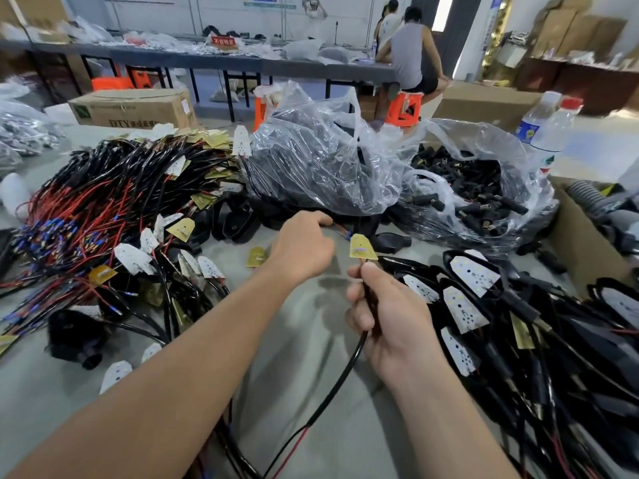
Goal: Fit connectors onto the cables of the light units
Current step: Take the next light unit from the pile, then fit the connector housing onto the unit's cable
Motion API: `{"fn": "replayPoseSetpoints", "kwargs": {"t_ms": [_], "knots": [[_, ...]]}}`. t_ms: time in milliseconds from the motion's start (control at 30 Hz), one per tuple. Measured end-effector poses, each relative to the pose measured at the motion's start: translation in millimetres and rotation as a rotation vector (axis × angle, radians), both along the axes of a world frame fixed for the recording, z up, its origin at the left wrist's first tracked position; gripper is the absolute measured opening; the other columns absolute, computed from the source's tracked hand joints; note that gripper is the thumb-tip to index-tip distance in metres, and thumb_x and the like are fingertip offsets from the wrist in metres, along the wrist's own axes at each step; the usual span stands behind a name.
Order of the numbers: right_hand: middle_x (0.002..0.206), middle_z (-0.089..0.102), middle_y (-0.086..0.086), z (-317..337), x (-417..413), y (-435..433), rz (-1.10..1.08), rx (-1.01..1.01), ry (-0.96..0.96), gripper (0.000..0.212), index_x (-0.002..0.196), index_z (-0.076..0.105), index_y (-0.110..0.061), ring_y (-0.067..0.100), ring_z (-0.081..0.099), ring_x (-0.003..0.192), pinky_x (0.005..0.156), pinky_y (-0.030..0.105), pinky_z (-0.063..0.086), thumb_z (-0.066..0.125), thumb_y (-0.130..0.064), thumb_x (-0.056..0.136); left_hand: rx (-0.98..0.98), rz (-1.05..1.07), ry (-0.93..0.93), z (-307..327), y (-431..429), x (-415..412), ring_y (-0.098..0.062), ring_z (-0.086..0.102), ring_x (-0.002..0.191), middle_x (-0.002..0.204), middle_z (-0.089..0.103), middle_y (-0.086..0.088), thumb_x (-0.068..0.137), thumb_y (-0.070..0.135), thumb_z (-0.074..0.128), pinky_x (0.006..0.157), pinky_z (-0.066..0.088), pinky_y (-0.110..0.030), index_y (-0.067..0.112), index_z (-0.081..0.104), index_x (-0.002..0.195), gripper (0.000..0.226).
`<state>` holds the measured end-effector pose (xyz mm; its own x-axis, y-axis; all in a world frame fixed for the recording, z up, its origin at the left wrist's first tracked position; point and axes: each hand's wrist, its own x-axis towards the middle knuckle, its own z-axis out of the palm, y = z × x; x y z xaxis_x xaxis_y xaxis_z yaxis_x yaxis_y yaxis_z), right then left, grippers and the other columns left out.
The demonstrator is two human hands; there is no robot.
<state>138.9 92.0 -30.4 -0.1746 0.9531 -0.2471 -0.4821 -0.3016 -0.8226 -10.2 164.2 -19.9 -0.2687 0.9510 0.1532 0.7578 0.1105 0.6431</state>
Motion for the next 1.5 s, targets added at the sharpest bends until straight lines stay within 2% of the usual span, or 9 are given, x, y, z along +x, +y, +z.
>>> {"fn": "replayPoseSetpoints", "kwargs": {"t_ms": [100,200,400,600,700,800,1000,1300,1500], "knots": [[0.056,0.056,0.006,-3,1,-1,0.025,0.015,0.042,0.029,0.085,0.068,-0.007,0.008,0.026,0.03,0.036,0.02,0.021,0.05,-0.016,0.106,0.178,0.194,0.28,6,10,-5,-0.027,0.052,0.115,0.122,0.057,-0.005,0.082,0.016,0.064,0.098,0.04,-0.037,0.024,0.069,0.114,0.033],[0.056,0.051,0.004,-5,5,-1,0.031,0.0,0.117,0.03,0.085,0.068,-0.006,0.007,0.023,0.03,0.035,0.02,0.022,0.049,-0.017,0.106,0.363,0.372,0.156,5,10,-27,-0.026,0.049,0.121,0.13,0.053,-0.004,0.078,0.005,0.068,0.1,0.037,-0.034,0.019,0.06,0.124,0.048],[0.061,0.053,0.01,-2,2,0,0.042,-0.012,0.164,0.025,0.096,0.07,0.0,0.012,0.028,0.037,0.042,0.024,0.029,0.048,-0.011,0.1,-0.036,0.396,0.218,-10,5,-62,-0.035,0.062,0.107,0.116,0.067,-0.013,0.08,0.003,0.064,0.101,0.042,-0.047,0.022,0.017,0.157,0.092],[0.07,0.064,0.011,-8,-1,0,0.112,0.077,-0.039,0.031,0.112,0.072,-0.002,0.015,0.043,0.045,0.049,0.023,0.038,0.045,0.004,0.099,0.159,0.368,0.121,-10,-8,-80,-0.029,0.068,0.1,0.088,0.077,0.001,0.08,0.004,0.069,0.099,0.049,-0.044,0.023,0.051,0.144,0.069],[0.071,0.065,0.01,-9,-1,-1,0.133,0.1,-0.083,0.029,0.113,0.072,-0.006,0.013,0.042,0.044,0.051,0.024,0.034,0.046,0.001,0.101,0.215,0.386,0.146,-8,-19,-85,-0.03,0.067,0.104,0.094,0.076,0.0,0.086,0.022,0.073,0.098,0.05,-0.045,0.023,0.061,0.134,0.05],[0.072,0.065,0.007,-10,-1,-3,0.151,0.13,-0.136,0.03,0.112,0.073,-0.011,0.011,0.042,0.043,0.05,0.024,0.03,0.046,-0.002,0.102,-0.051,0.4,0.297,-6,-24,-90,-0.036,0.062,0.112,0.118,0.068,-0.01,0.085,0.042,0.074,0.093,0.051,-0.043,0.019,0.061,0.13,0.052],[0.071,0.065,0.006,-9,-1,-5,0.167,0.163,-0.164,0.029,0.108,0.074,-0.012,0.011,0.041,0.041,0.046,0.022,0.03,0.048,-0.003,0.102,-0.012,0.353,0.272,-9,-36,-92,-0.029,0.067,0.109,0.118,0.073,0.0,0.087,0.017,0.07,0.086,0.052,-0.038,0.028,0.065,0.131,0.045],[0.068,0.064,0.007,-3,-4,-10,0.089,0.29,-0.228,0.029,0.1,0.075,-0.016,0.013,0.044,0.043,0.048,0.022,0.035,0.05,-0.001,0.101,0.191,0.288,-0.047,-4,-62,-98,-0.012,0.069,0.081,0.095,0.077,0.008,0.082,0.009,0.067,0.075,0.055,-0.028,0.03,0.077,0.1,0.03],[0.063,0.065,0.009,3,3,-9,0.039,0.38,-0.311,0.024,0.106,0.07,-0.018,0.015,0.047,0.037,0.038,0.02,0.031,0.048,-0.007,0.103,0.261,0.177,-0.326,15,-93,-53,0.003,0.068,0.064,0.072,0.074,0.022,0.07,0.009,0.067,0.049,0.044,-0.008,0.038,0.079,0.081,0.034]]}}
